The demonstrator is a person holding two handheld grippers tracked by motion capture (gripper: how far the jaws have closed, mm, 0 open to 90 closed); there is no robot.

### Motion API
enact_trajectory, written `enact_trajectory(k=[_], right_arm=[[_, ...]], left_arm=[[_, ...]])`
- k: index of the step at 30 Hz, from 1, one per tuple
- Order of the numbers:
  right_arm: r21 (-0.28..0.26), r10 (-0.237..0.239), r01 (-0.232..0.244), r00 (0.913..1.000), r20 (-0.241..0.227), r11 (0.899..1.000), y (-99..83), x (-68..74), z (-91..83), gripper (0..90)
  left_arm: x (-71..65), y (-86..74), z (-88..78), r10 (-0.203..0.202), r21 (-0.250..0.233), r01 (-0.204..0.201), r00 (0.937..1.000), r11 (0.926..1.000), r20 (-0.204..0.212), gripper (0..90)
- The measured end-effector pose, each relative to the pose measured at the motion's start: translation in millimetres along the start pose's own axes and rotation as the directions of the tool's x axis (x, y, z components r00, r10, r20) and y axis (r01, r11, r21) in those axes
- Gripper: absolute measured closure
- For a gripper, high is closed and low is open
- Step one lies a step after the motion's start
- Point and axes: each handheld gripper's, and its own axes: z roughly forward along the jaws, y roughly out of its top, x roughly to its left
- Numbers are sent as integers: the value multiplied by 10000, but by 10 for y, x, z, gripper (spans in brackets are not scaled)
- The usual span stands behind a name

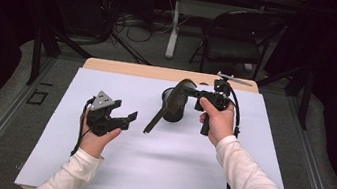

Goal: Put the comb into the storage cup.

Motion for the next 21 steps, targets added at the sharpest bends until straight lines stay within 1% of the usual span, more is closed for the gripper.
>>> enact_trajectory(k=[4,6,9,15,18,21], right_arm=[[-44,-31,31,10000,5,10000,12,9,-8,867],[-43,-7,7,10000,-2,10000,20,18,-14,866],[-88,-53,53,10000,-9,9999,34,29,-22,866],[-130,-98,99,9999,68,9999,62,48,-41,867],[-164,-126,127,9999,78,9998,76,57,-52,867],[-220,-173,175,9998,103,9996,94,72,-65,866]], left_arm=[[34,3,-2,-72,91,71,9999,9999,124,225],[43,4,-6,-34,113,33,10000,9999,21,208],[57,6,-14,-95,119,96,9998,9999,-153,205],[91,10,-26,-207,81,209,9996,9997,-209,182],[95,10,-30,-180,97,182,9996,9998,-225,160],[91,11,-38,-119,96,121,9997,9999,-198,157]])
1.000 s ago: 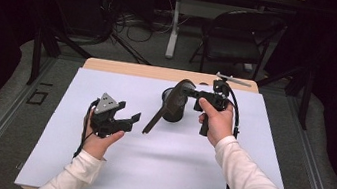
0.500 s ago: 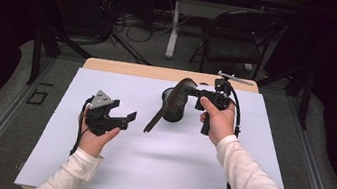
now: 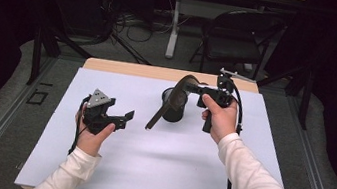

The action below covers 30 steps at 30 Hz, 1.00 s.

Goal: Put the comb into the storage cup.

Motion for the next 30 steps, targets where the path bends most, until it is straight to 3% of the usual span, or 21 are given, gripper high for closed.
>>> enact_trajectory(k=[18,30], right_arm=[[-172,-365,368,9992,187,9992,132,92,-2,866],[-569,-691,726,9957,613,9957,238,156,20,866]], left_arm=[[9,-5,-11,-21,49,21,10000,10000,64,157],[29,-3,-30,-99,-10,99,9999,10000,36,157]])
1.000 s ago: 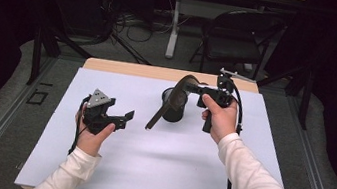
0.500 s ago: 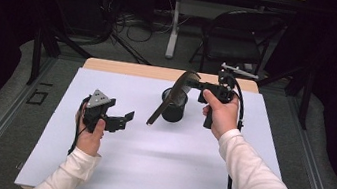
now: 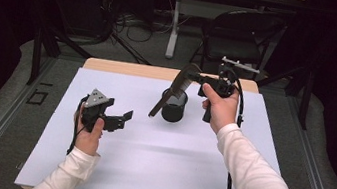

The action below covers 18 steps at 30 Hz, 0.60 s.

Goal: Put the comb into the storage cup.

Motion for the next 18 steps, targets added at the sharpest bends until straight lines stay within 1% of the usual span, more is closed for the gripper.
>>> enact_trajectory(k=[6,11,18], right_arm=[[-179,-233,237,9995,194,9996,66,31,22,866],[-315,-207,218,9992,350,9993,107,29,77,866],[-477,-26,49,9988,485,9988,160,-9,126,866]], left_arm=[[8,-3,-13,-28,30,28,10000,10000,5,157],[10,-6,-29,-53,-19,53,10000,10000,-22,157],[12,-4,-24,-102,-26,101,9999,9999,-18,157]])
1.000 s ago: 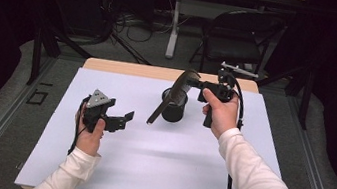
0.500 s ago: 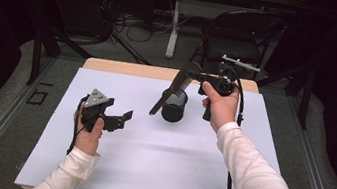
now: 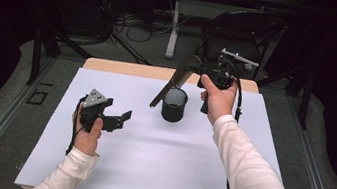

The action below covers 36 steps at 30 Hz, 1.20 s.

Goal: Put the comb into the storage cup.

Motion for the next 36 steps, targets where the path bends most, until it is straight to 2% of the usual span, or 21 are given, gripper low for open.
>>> enact_trajectory(k=[13,23,36], right_arm=[[-374,75,-56,9988,487,9993,120,-60,-5,867],[-761,179,-101,9946,1026,9970,222,-132,-18,867],[-914,116,23,9885,1511,9958,268,-191,-75,866]], left_arm=[[-10,23,44,-8,-23,9,9999,10000,165,157],[-18,29,65,24,34,-25,9998,10000,190,157],[-37,28,90,113,137,-116,9996,9998,246,157]])
